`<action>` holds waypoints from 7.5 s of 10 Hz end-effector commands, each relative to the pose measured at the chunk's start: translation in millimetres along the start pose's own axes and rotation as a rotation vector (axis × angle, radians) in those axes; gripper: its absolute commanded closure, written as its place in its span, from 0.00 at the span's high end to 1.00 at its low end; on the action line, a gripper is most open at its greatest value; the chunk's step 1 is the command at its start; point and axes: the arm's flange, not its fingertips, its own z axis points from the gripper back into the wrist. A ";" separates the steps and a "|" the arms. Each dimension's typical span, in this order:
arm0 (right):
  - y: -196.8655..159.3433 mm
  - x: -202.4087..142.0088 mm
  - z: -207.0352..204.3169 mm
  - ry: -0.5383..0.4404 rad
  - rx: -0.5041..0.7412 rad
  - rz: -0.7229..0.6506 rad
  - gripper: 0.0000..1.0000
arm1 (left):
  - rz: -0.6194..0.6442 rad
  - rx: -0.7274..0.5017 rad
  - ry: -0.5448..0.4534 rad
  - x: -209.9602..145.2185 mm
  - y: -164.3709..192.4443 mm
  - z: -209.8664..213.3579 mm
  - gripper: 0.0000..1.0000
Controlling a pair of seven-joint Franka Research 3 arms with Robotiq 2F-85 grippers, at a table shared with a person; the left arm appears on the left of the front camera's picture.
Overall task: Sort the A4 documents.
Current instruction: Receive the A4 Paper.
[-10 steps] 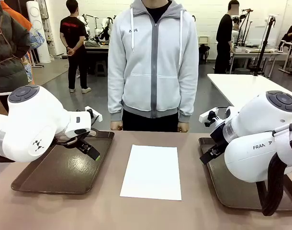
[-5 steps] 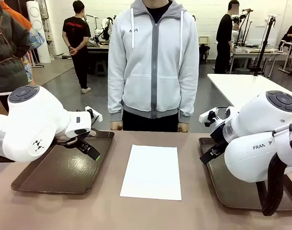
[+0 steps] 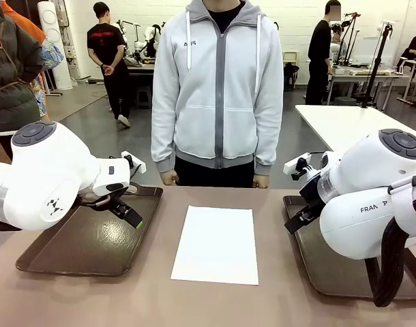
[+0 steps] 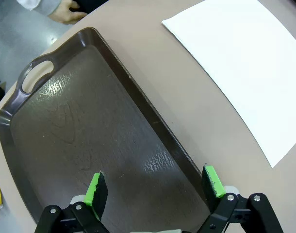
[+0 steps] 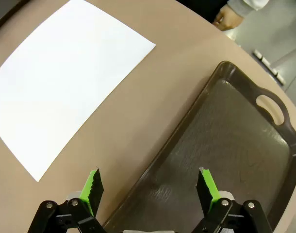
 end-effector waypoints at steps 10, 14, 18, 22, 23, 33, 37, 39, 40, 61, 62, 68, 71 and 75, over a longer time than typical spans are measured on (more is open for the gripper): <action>-46.8 -24.1 98.7 -0.160 0.088 -0.081 1.00 | 0.089 -0.008 -0.072 -22.0 20.9 83.5 1.00; -100.6 -58.0 156.2 -0.286 0.307 -0.168 1.00 | 0.140 -0.153 -0.232 -49.9 61.1 157.4 1.00; -102.8 -76.7 180.2 -0.347 0.285 -0.172 1.00 | 0.147 -0.344 -0.309 -71.6 85.6 190.2 1.00; -98.5 -68.4 175.3 -0.331 0.295 -0.145 1.00 | 0.184 -0.377 -0.270 -78.7 86.4 182.8 1.00; -98.3 -67.5 173.8 -0.326 0.301 -0.141 1.00 | 0.174 -0.366 -0.264 -79.5 84.6 181.5 1.00; -106.9 -73.0 175.0 -0.316 0.266 -0.185 1.00 | 0.202 -0.308 -0.201 -93.7 129.9 185.1 1.00; -126.2 -47.3 187.4 -0.301 0.266 -0.175 1.00 | 0.212 -0.312 -0.223 -73.6 132.7 192.7 1.00; -126.2 -47.3 187.4 -0.301 0.266 -0.175 1.00 | 0.212 -0.312 -0.223 -73.6 132.7 192.7 1.00; -126.2 -47.3 187.4 -0.301 0.266 -0.175 1.00 | 0.212 -0.312 -0.223 -73.6 132.7 192.7 1.00; -126.2 -47.3 187.4 -0.301 0.266 -0.175 1.00 | 0.212 -0.312 -0.223 -73.6 132.7 192.7 1.00; -126.2 -47.3 187.4 -0.301 0.266 -0.175 1.00 | 0.212 -0.312 -0.223 -73.6 132.7 192.7 1.00; -126.2 -47.3 187.4 -0.301 0.266 -0.175 1.00 | 0.212 -0.312 -0.223 -73.6 132.7 192.7 1.00; -126.2 -47.3 187.4 -0.301 0.266 -0.175 1.00 | 0.212 -0.312 -0.223 -73.6 132.7 192.7 1.00; -126.2 -47.3 187.4 -0.301 0.266 -0.175 1.00 | 0.212 -0.312 -0.223 -73.6 132.7 192.7 1.00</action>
